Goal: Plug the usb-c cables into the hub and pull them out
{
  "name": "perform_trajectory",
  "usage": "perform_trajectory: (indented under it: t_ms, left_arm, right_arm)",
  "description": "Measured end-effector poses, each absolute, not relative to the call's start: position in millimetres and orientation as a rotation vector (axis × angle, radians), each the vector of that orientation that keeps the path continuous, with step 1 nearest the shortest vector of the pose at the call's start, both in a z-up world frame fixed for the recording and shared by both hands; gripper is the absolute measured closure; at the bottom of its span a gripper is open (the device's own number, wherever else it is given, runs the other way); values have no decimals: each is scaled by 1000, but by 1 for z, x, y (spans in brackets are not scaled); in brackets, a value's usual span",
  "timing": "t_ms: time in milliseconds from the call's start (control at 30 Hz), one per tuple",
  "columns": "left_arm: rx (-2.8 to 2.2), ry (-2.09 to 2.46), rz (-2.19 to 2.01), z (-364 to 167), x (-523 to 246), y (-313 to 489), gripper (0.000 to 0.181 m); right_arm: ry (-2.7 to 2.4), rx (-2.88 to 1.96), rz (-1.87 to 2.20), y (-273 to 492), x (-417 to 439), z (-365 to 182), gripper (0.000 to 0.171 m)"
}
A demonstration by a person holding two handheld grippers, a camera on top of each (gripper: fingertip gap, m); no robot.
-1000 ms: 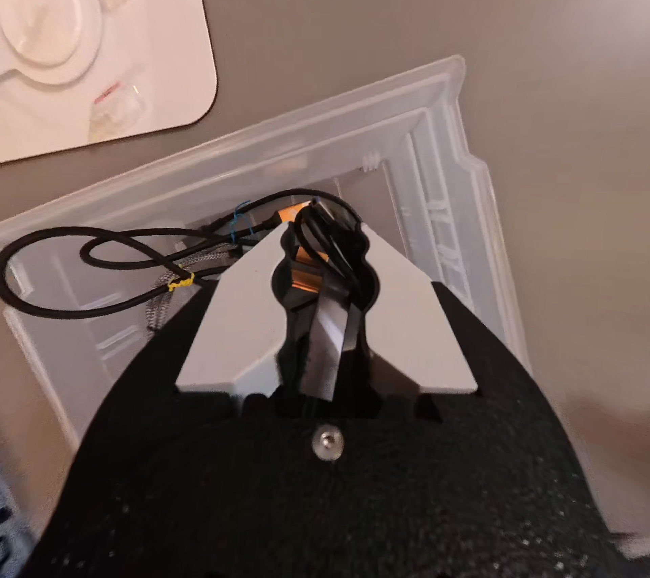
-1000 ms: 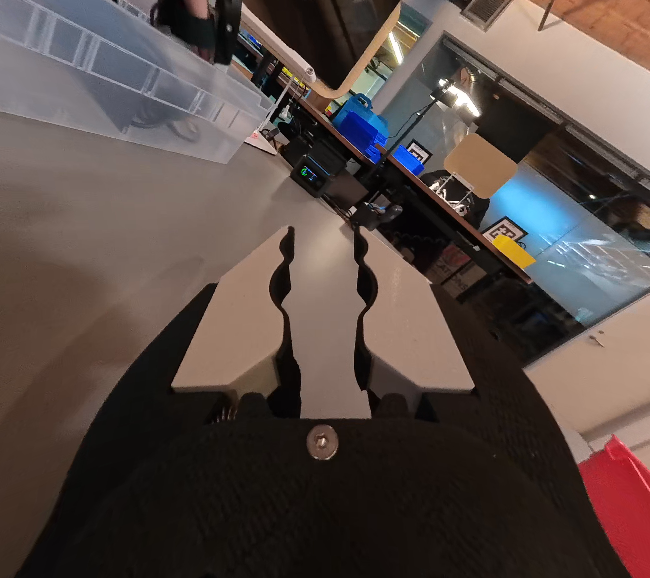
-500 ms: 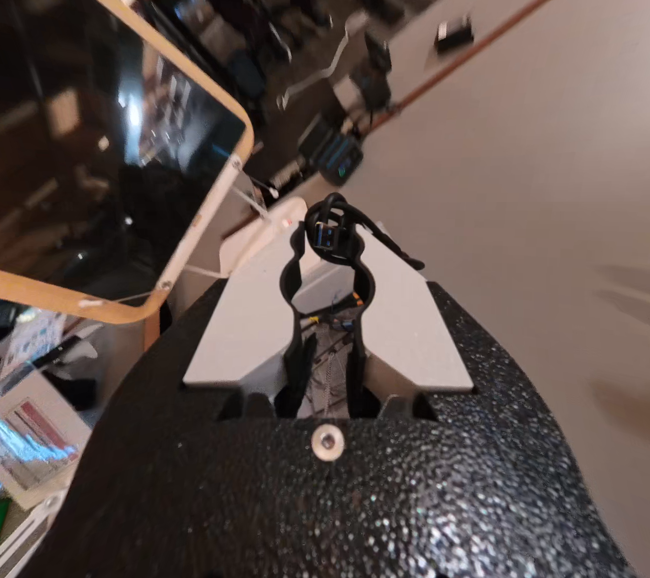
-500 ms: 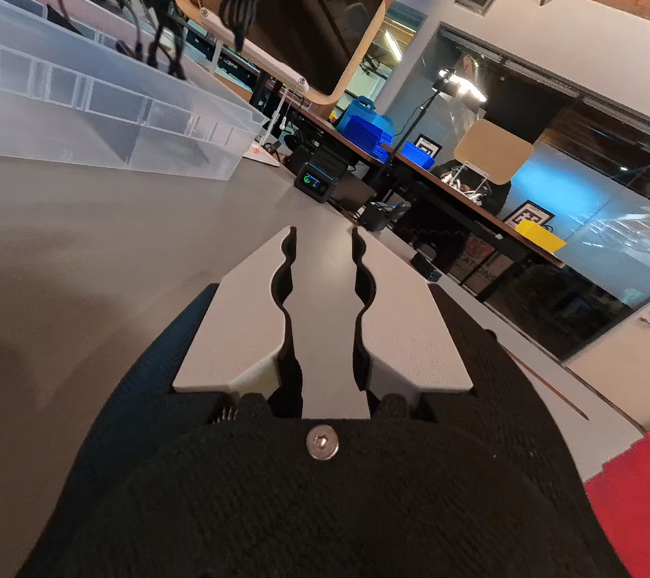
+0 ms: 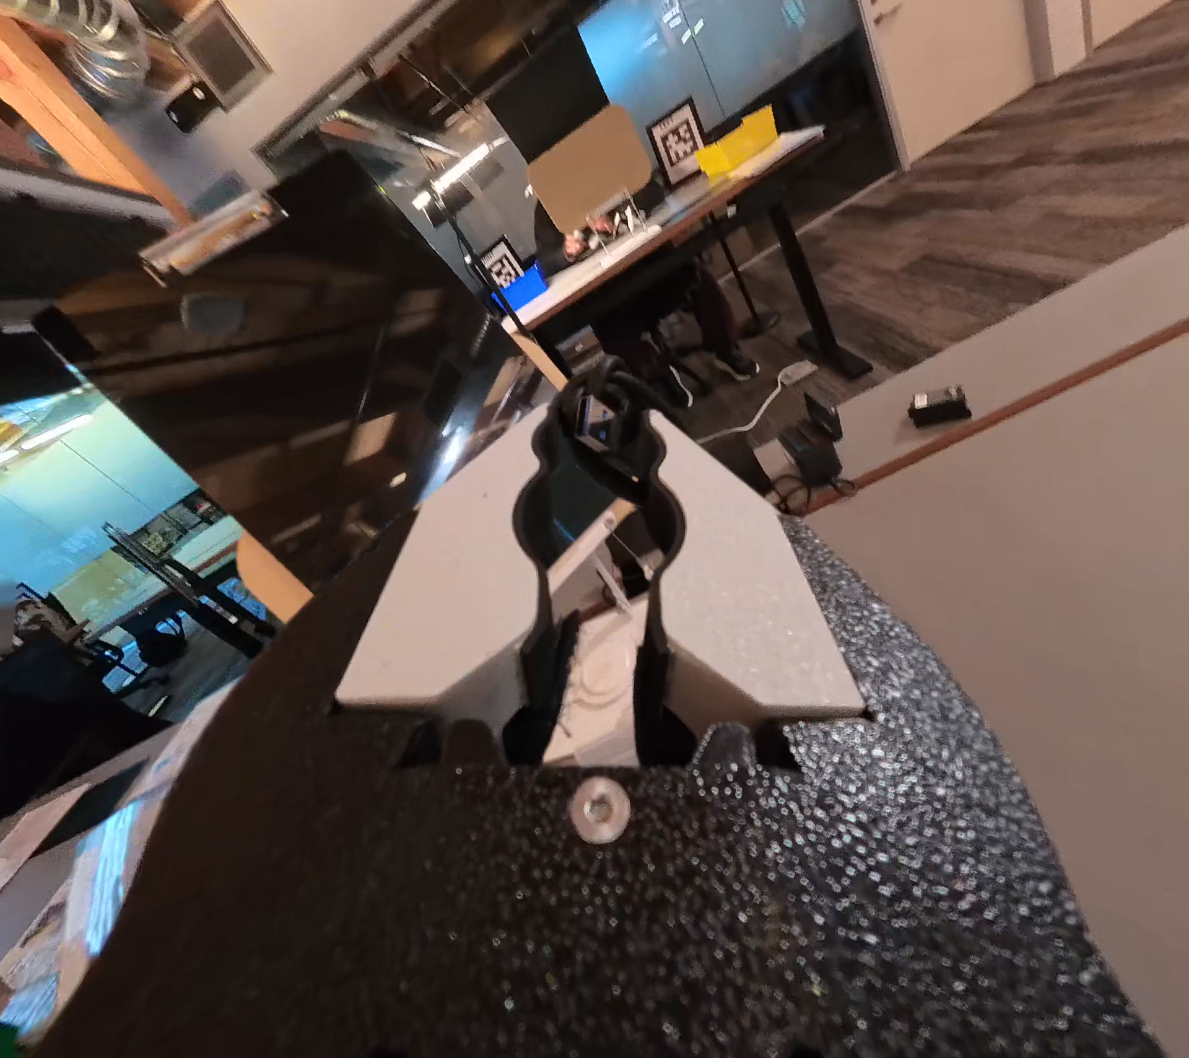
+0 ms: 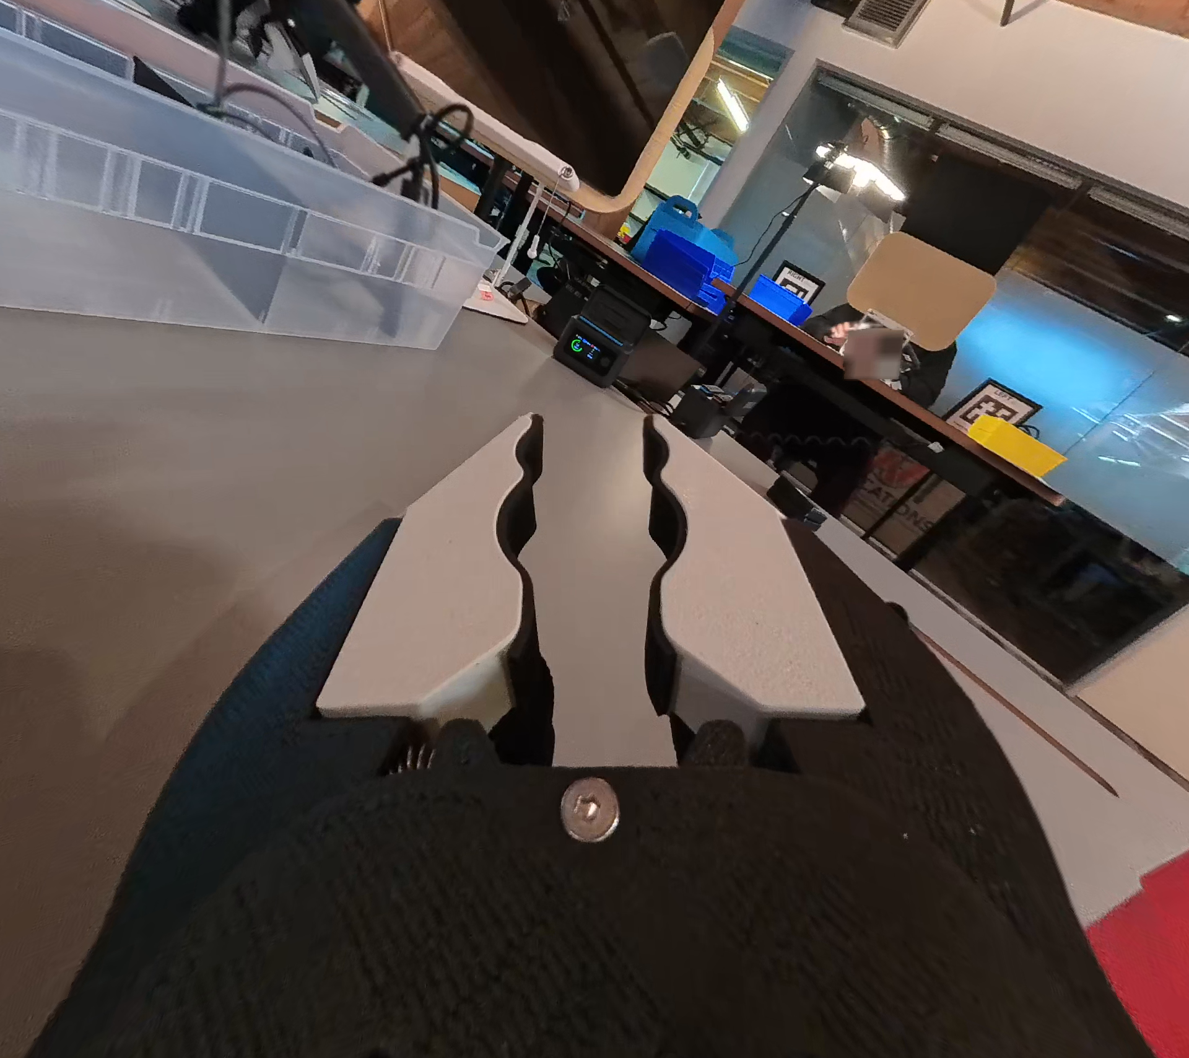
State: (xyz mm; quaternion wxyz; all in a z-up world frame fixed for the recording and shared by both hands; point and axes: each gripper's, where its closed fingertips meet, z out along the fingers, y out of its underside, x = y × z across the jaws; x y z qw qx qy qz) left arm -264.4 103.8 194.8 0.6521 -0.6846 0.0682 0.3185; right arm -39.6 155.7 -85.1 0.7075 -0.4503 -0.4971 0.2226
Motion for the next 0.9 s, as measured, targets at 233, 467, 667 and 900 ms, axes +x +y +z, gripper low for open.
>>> perform_trajectory:
  t_ms: [233,467,667,900]
  left_arm:
    - [-1356,197,870,286,-247,97,158]
    - [-1285,267,687,364,-191,108,159]
    - [-1352,392,500,338,-128,144,158]
    - [-1490,513,590,228,-109,194,158]
  right_arm:
    - [-1105,-997,512,155,-40,-85,142]
    - [-1048,-963,548,153,-35,-73,140]
    - [-982,-901,571,149,-25,-56,138]
    - [-958,-924,569,155,-23,-56,137]
